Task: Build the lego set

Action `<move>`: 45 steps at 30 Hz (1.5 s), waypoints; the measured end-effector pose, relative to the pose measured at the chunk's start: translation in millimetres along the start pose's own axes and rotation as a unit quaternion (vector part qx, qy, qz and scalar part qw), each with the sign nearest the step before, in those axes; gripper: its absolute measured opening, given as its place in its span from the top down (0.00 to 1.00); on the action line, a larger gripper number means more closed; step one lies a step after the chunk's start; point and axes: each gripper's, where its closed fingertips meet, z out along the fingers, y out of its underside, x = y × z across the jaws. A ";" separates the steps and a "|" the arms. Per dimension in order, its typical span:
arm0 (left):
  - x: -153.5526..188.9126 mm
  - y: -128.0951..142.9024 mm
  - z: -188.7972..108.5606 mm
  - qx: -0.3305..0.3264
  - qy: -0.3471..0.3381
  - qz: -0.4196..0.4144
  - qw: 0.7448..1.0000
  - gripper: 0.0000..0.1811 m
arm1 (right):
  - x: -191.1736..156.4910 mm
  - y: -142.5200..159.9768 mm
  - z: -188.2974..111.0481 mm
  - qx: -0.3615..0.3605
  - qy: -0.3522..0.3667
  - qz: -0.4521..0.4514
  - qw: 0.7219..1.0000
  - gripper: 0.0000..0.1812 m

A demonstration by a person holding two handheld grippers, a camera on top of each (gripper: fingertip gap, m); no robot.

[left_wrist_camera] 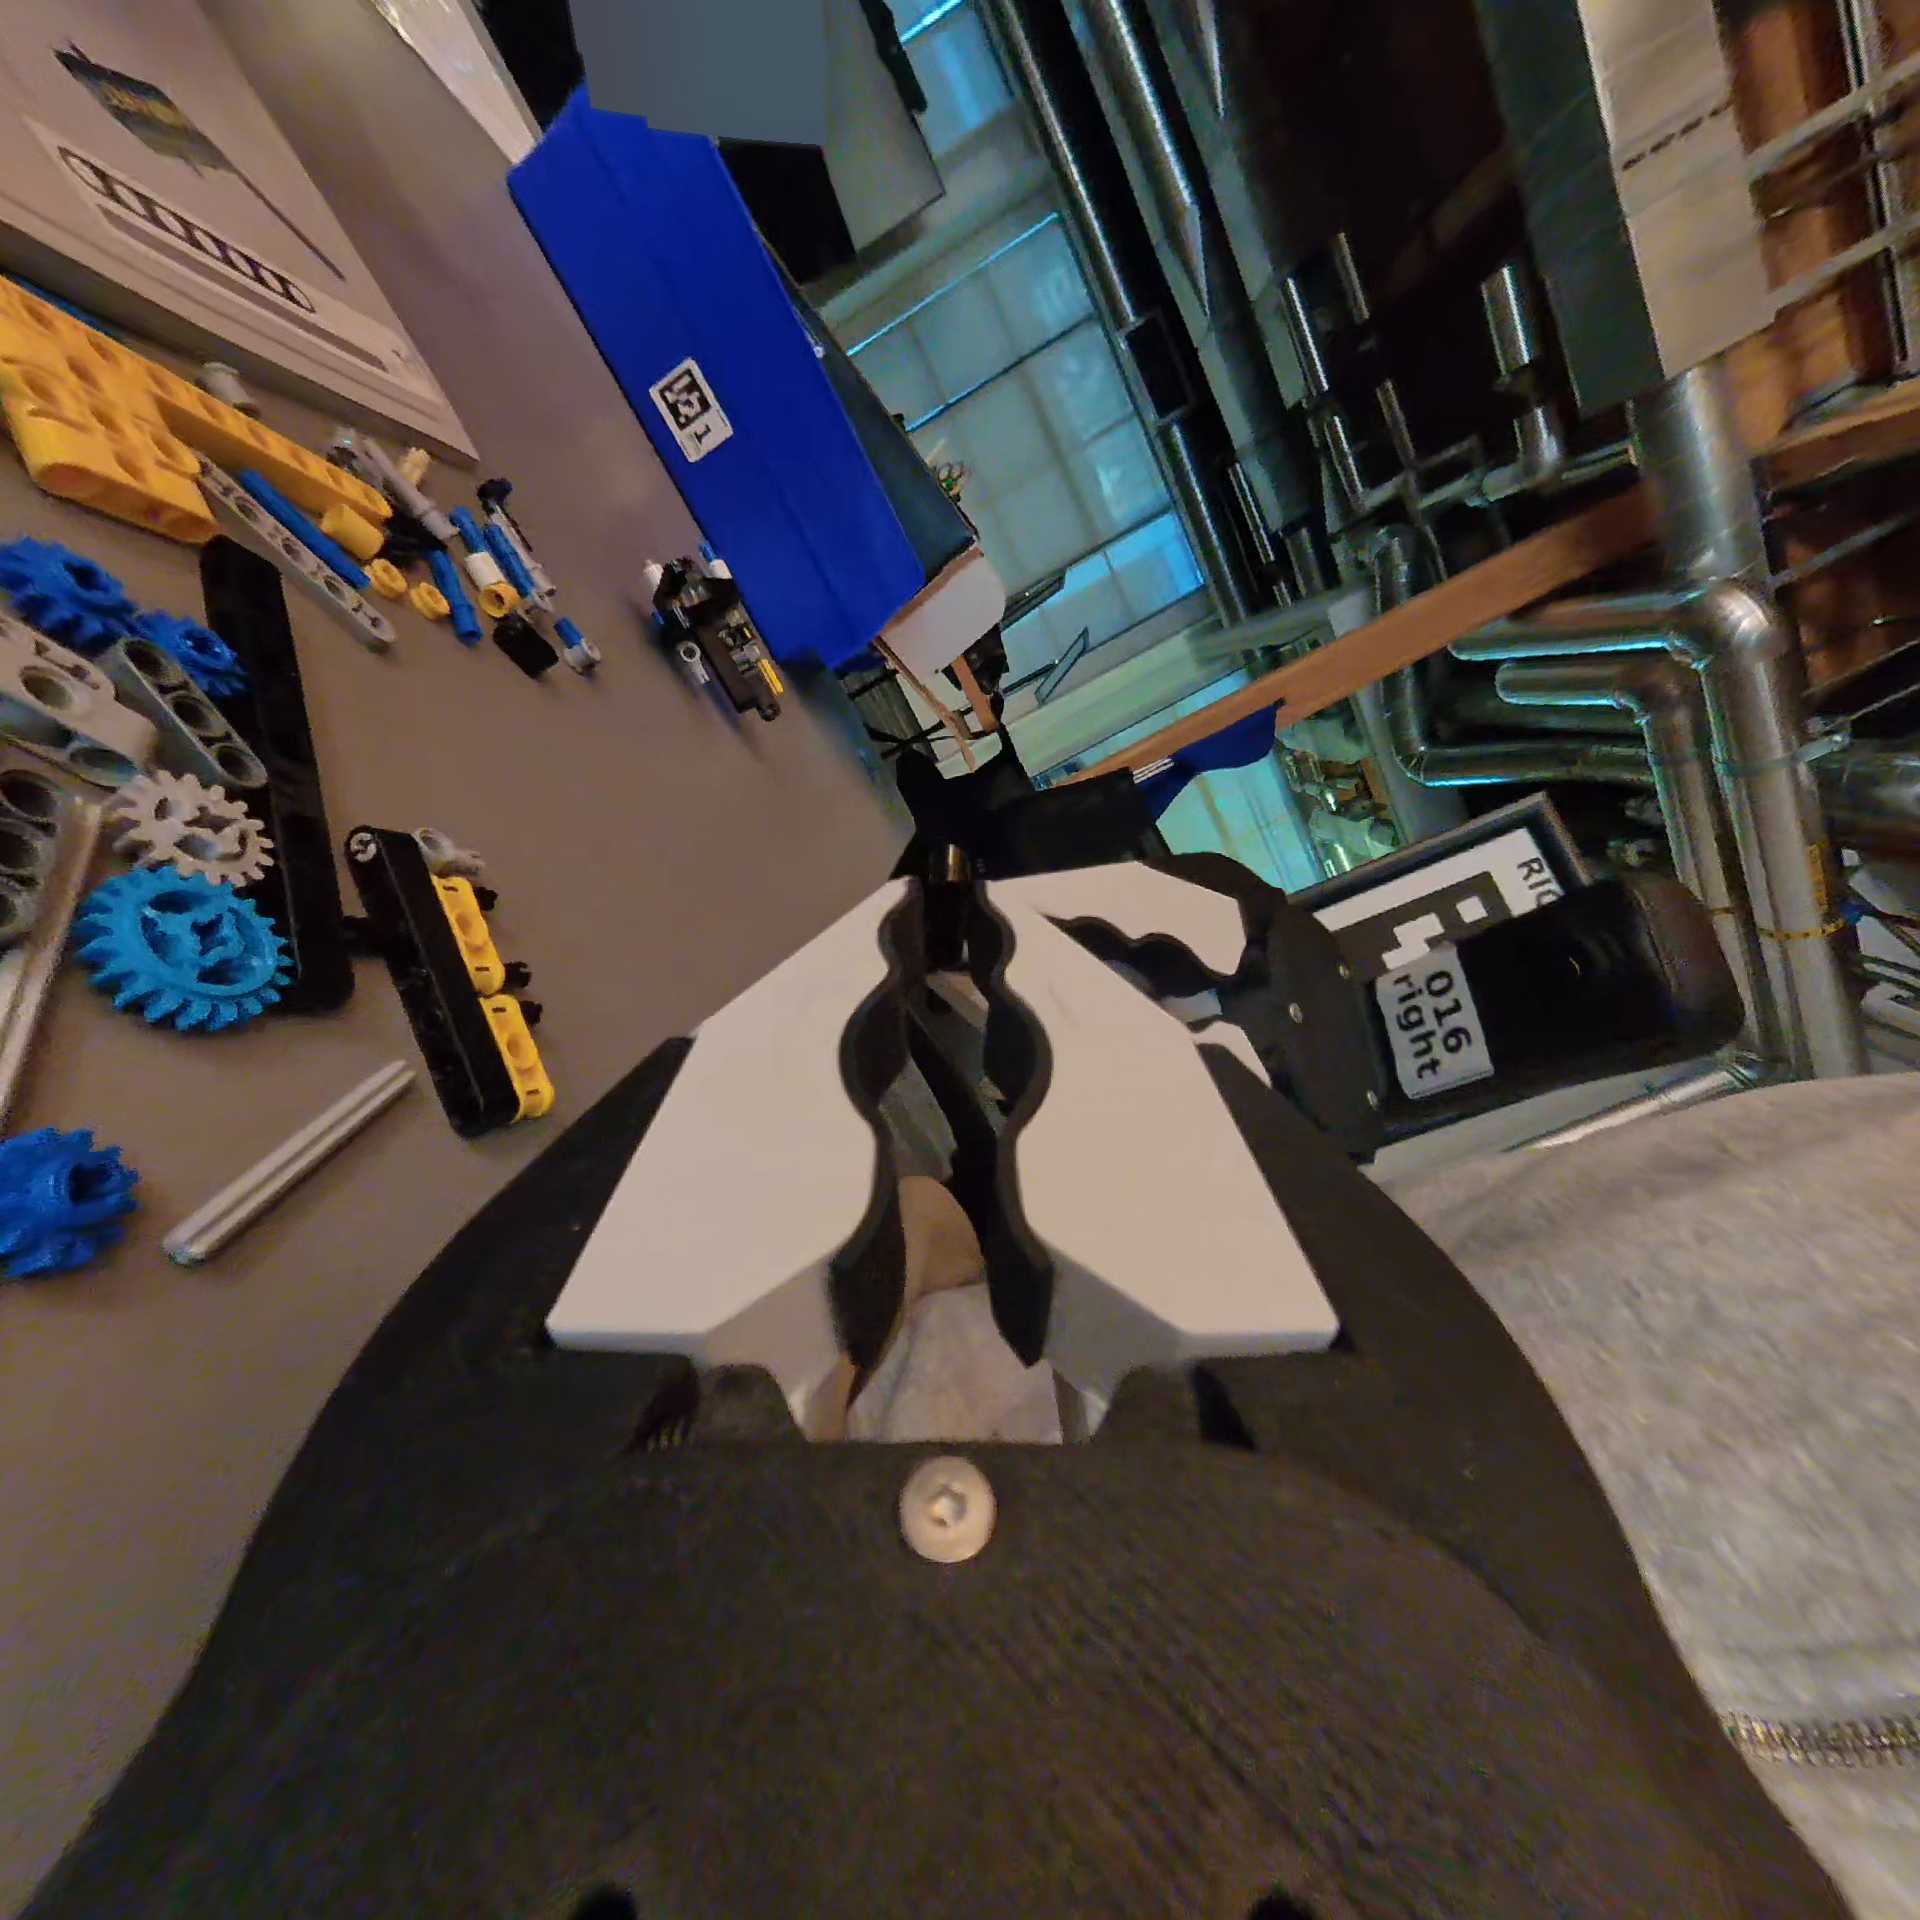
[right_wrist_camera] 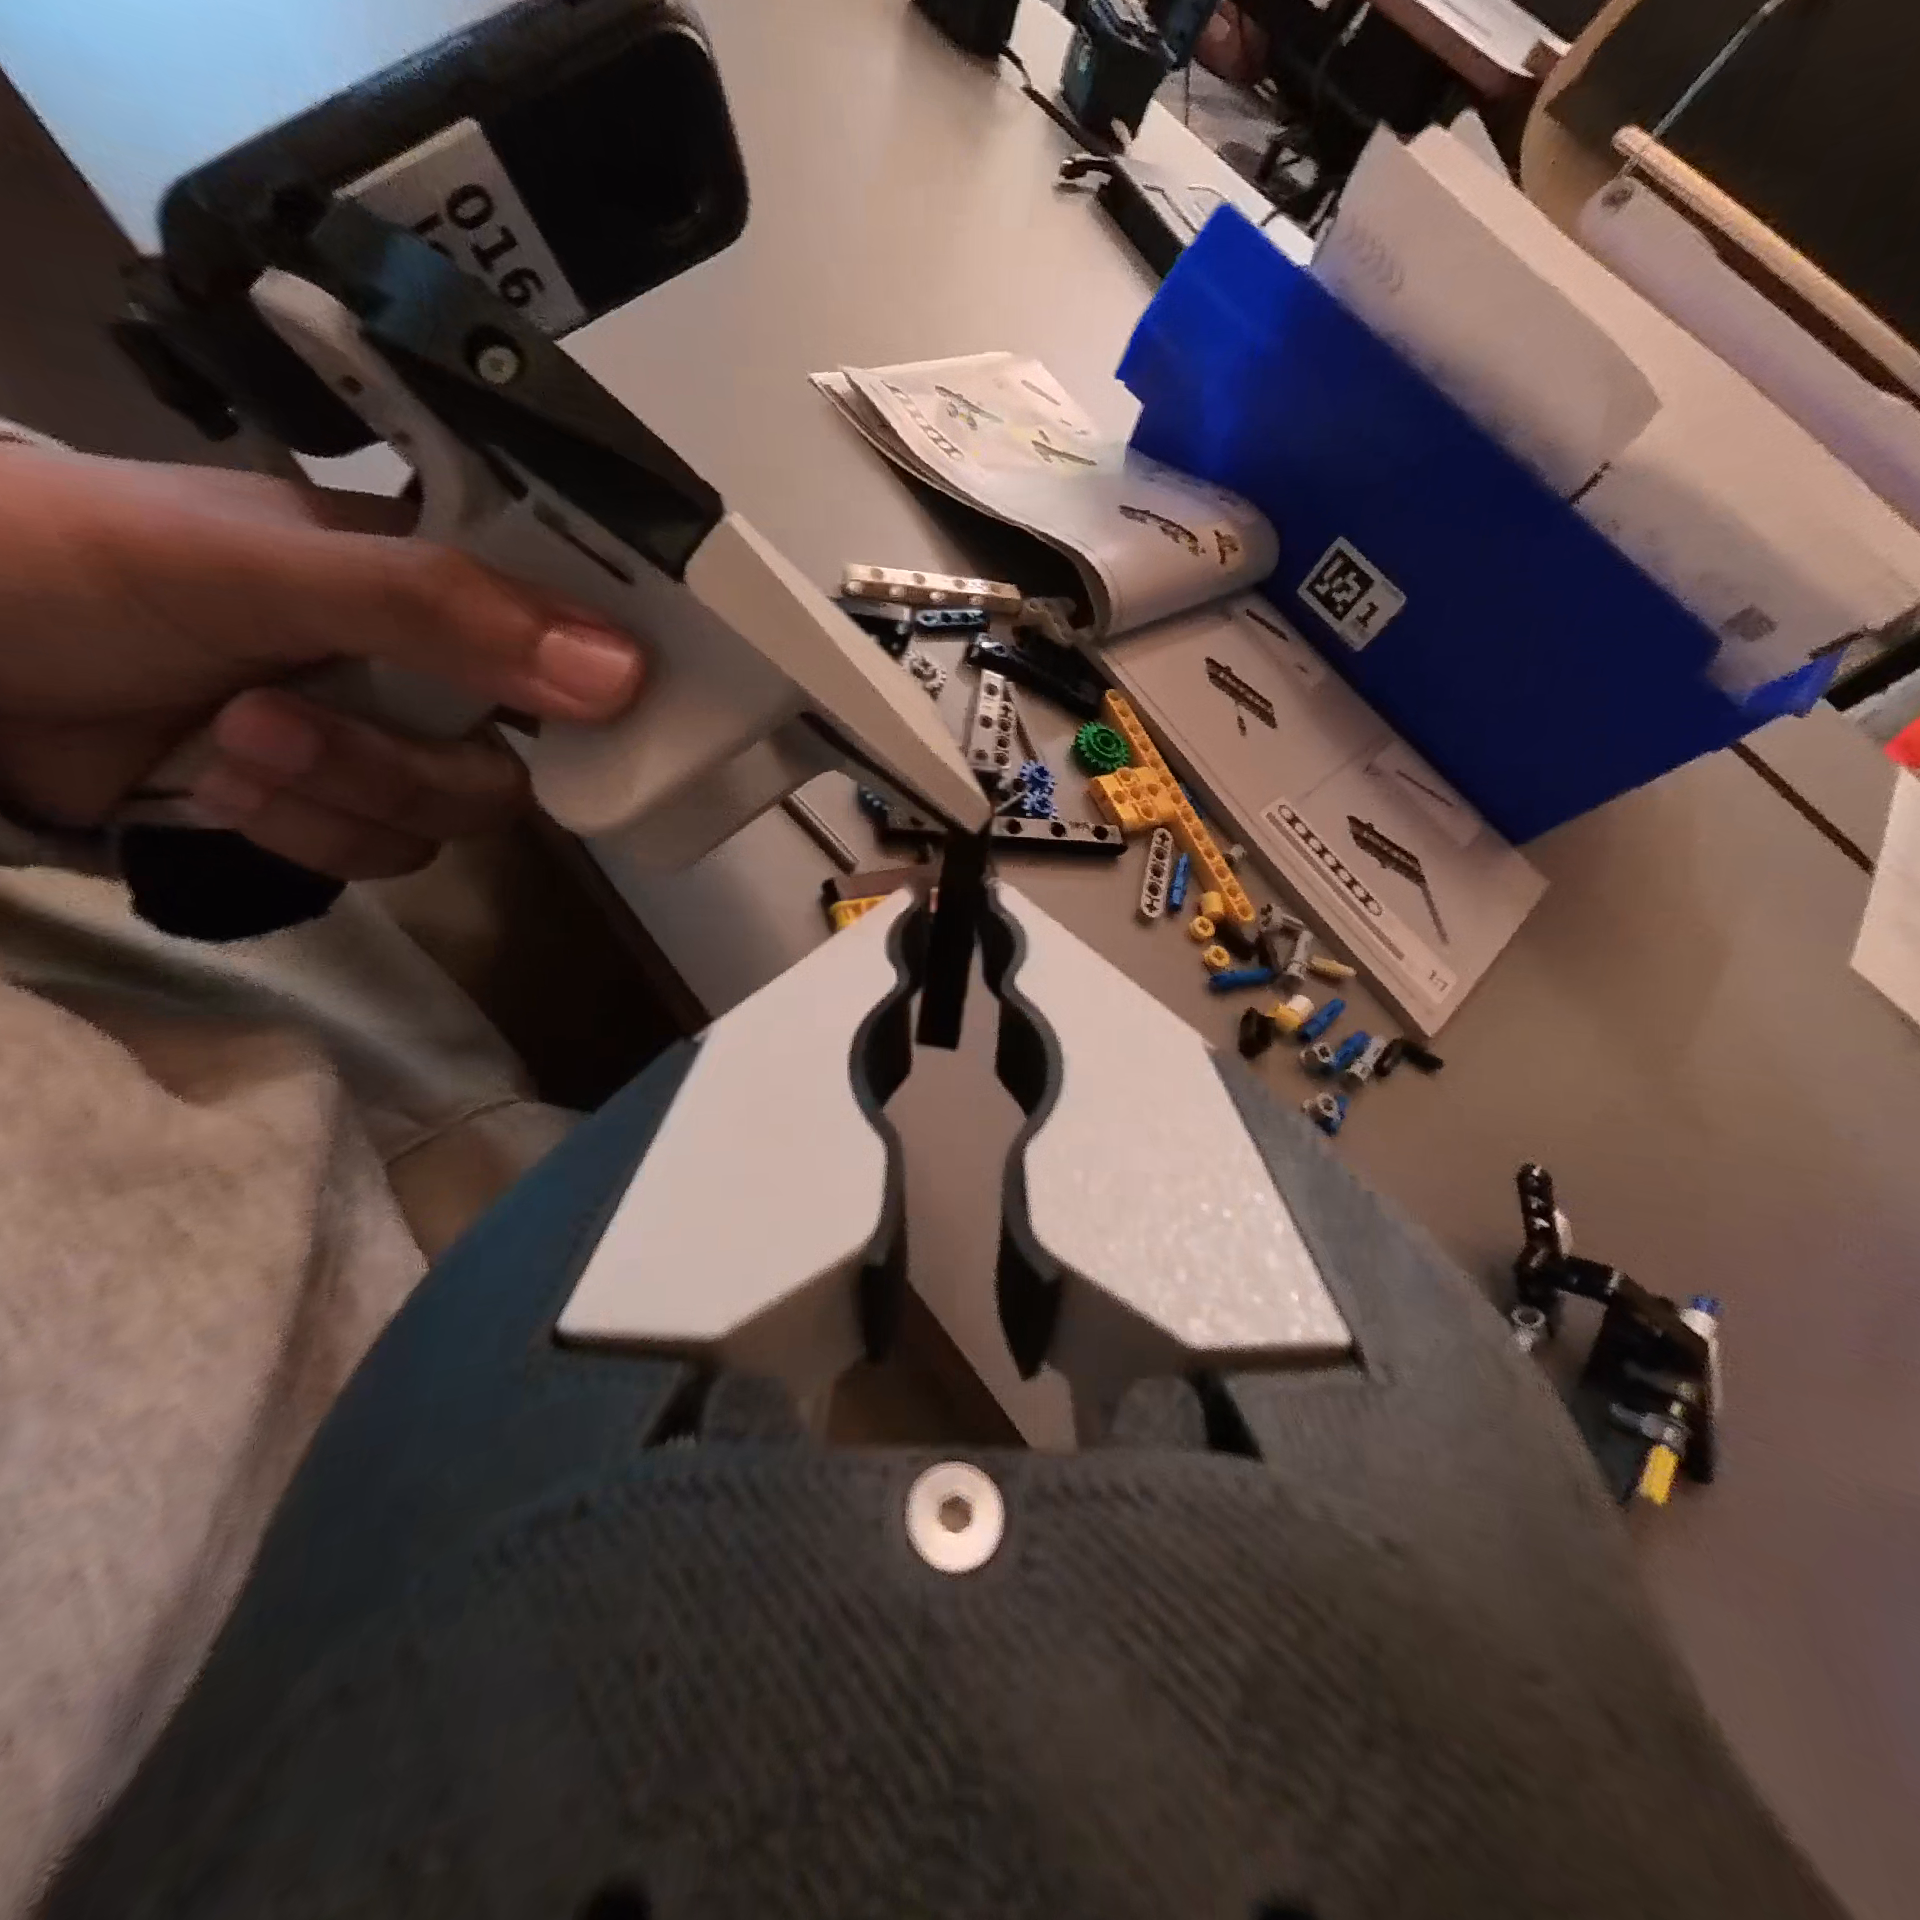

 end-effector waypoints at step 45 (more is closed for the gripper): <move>30.6 21.3 -7.3 -0.108 0.086 0.079 0.987 0.88 | -9.5 3.0 -29.3 0.008 -0.399 0.375 0.837 0.98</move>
